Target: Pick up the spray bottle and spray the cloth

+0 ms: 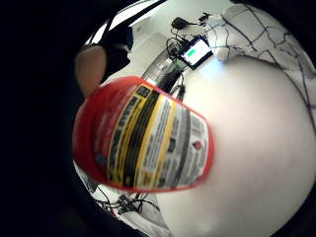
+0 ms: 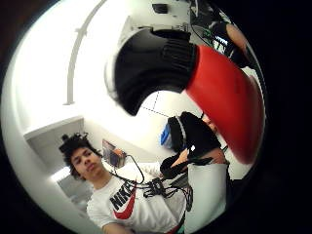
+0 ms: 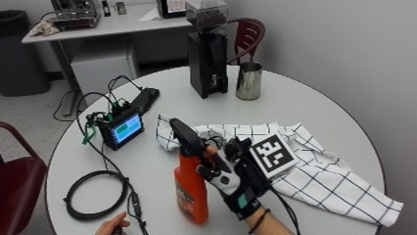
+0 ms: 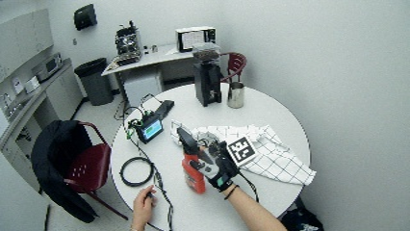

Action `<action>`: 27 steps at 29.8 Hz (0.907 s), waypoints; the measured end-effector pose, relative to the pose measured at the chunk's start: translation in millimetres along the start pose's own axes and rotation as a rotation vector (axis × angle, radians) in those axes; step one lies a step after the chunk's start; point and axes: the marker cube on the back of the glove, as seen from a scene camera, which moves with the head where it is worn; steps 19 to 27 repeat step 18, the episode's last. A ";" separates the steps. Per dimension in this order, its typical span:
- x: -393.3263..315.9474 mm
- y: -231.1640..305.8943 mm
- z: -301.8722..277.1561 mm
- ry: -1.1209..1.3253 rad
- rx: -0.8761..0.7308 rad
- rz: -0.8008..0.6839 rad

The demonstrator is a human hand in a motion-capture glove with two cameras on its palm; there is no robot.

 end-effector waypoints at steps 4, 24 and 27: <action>-8.4 39.9 -33.8 0.084 0.049 0.015; -18.1 150.1 -113.4 0.711 0.052 0.066; -18.1 150.1 -113.4 0.711 0.052 0.066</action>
